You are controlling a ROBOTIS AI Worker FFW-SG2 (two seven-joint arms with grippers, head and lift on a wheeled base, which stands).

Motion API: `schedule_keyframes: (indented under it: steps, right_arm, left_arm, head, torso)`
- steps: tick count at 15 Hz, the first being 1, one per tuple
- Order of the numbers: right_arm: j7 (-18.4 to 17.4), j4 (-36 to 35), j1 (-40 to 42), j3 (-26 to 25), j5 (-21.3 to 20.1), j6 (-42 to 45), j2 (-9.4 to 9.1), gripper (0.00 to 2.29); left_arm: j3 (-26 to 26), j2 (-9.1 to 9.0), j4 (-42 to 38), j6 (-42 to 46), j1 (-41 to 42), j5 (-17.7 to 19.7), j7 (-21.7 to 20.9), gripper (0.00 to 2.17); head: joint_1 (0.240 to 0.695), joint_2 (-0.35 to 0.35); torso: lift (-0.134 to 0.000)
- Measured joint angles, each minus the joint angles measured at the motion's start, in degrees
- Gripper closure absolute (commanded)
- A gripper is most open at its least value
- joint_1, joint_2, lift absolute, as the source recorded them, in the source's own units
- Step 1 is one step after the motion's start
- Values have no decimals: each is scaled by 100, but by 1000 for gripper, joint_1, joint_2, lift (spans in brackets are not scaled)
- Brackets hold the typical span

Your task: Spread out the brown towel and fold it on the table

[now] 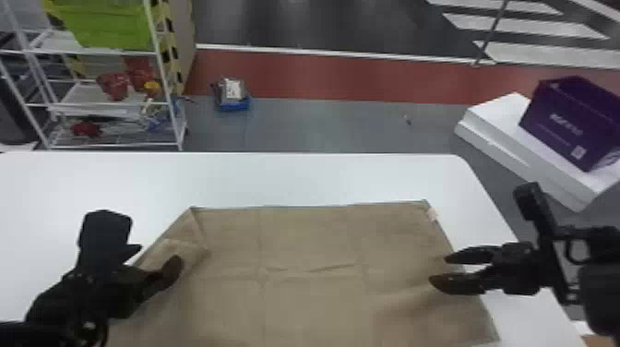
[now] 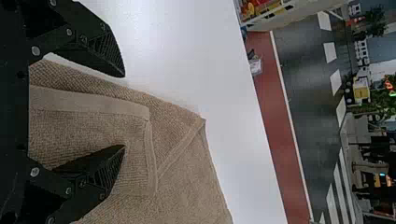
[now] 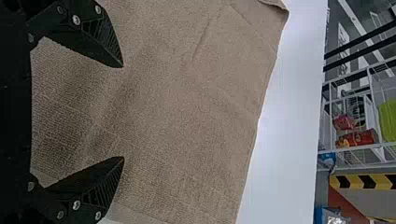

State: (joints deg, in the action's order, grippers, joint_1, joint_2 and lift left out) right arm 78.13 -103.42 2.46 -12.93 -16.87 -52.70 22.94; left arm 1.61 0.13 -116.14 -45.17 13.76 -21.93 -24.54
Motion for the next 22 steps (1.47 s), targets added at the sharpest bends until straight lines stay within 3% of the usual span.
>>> schedule_keyframes:
  steps: [2, 5, 6, 7, 9, 12, 22]
  right_arm:
    - [0, -1, 1, 7, -2, 0, 0, 208]
    - [0, -2, 8, -4, -17, 0, 9, 208]
    - [0, -3, 9, -12, -22, 0, 15, 208]
    - [0, -3, 9, -15, -28, 0, 20, 208]
    - [0, -3, 9, -16, -44, 0, 24, 208]
    - [0, -3, 12, -16, -65, 0, 26, 208]
    - [0, 6, 53, -16, -24, 13, 27, 208]
  left_arm:
    - [53, 0, 126, -106, -171, 2, -65, 704]
    - [83, 13, 237, -236, -312, 1, -178, 734]
    - [84, 15, 245, -241, -317, -2, -205, 1048]
    - [84, 15, 245, -242, -313, -7, -212, 1075]
    - [84, -2, 202, -240, -270, -23, -138, 1045]
    - [84, -12, -52, -231, -111, -30, -54, 643]
    - [59, -13, -242, -175, 16, -39, 86, 660]
  head:
    - [695, -103]
    - [695, -102]
    - [695, -104]
    - [695, -106]
    - [695, -105]
    - [695, -104]
    - [695, -101]
  torso:
    - [-124]
    - [-124]
    - [-124]
    - [-124]
    - [-124]
    - [-124]
    - [-124]
